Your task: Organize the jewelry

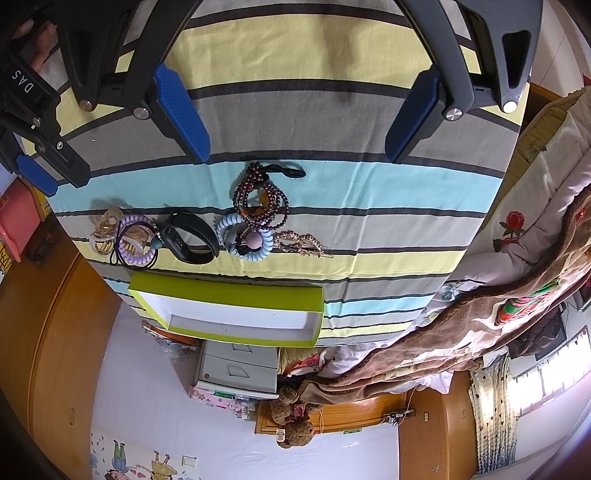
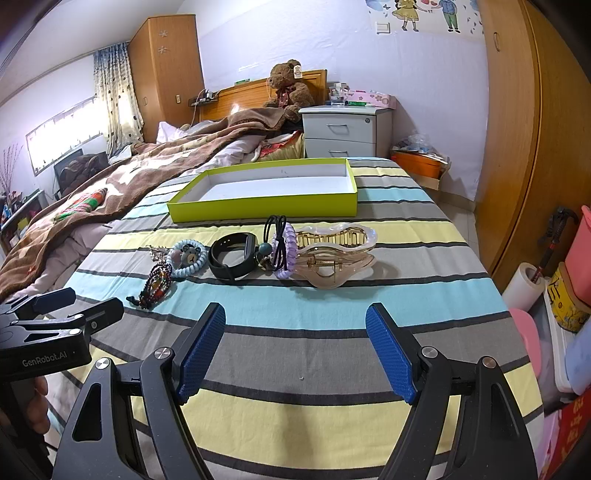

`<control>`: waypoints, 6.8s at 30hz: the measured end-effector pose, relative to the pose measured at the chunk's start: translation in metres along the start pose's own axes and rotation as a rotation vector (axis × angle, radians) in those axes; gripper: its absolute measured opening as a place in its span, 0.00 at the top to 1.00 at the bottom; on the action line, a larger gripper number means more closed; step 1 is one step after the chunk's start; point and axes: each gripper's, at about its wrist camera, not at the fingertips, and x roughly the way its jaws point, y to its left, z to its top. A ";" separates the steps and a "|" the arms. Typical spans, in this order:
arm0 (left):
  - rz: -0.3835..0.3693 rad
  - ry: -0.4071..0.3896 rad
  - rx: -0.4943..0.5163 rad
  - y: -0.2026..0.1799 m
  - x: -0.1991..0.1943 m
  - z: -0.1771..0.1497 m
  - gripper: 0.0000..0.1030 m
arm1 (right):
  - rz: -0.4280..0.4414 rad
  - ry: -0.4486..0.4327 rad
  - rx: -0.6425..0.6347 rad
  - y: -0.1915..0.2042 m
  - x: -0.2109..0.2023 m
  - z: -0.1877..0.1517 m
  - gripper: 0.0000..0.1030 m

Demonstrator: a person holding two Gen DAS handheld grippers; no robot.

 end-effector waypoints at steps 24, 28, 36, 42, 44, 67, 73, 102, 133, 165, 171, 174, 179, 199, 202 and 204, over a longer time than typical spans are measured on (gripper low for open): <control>0.001 0.002 -0.001 -0.001 0.000 0.001 0.06 | -0.002 0.000 0.002 0.000 -0.001 0.001 0.24; -0.001 0.002 0.000 -0.001 0.000 0.001 0.06 | -0.003 0.001 0.003 0.000 -0.001 0.001 0.24; -0.058 0.022 -0.022 0.005 0.003 0.004 0.06 | -0.020 0.005 0.008 -0.010 0.000 0.007 0.24; -0.157 0.090 -0.014 0.010 0.021 0.014 0.06 | -0.058 -0.003 0.015 -0.023 0.005 0.019 0.24; -0.142 0.107 0.010 0.008 0.028 0.018 0.06 | -0.070 -0.001 0.026 -0.030 0.007 0.023 0.24; -0.004 0.187 0.031 0.000 0.069 0.040 0.29 | -0.105 0.003 0.029 -0.061 0.022 0.045 0.24; -0.002 0.183 0.060 -0.008 0.072 0.045 0.38 | -0.108 0.029 -0.024 -0.067 0.032 0.056 0.24; -0.075 0.185 0.030 0.000 0.077 0.055 0.85 | 0.218 0.382 -0.353 -0.061 0.101 0.082 0.79; -0.092 0.153 0.077 -0.002 0.069 0.053 0.89 | 0.096 0.314 -0.204 -0.057 0.073 0.066 0.88; -0.156 0.032 0.026 0.018 0.033 0.104 0.92 | 0.066 0.124 -0.041 -0.052 0.043 0.124 0.88; -0.167 0.022 0.032 0.017 0.046 0.133 0.92 | 0.050 0.132 -0.008 -0.053 0.068 0.147 0.88; -0.170 0.024 0.027 0.017 0.055 0.146 0.92 | 0.038 0.140 0.000 -0.053 0.082 0.157 0.88; -0.178 0.027 0.021 0.017 0.073 0.169 0.92 | 0.017 0.177 0.011 -0.054 0.112 0.169 0.88; -0.171 0.149 -0.005 0.007 0.168 0.212 0.92 | -0.031 0.312 0.042 -0.058 0.197 0.187 0.88; -0.171 0.153 0.004 0.003 0.175 0.216 0.92 | -0.039 0.326 0.034 -0.057 0.205 0.189 0.88; -0.167 0.160 0.006 0.002 0.180 0.218 0.92 | -0.041 0.334 0.035 -0.056 0.209 0.190 0.88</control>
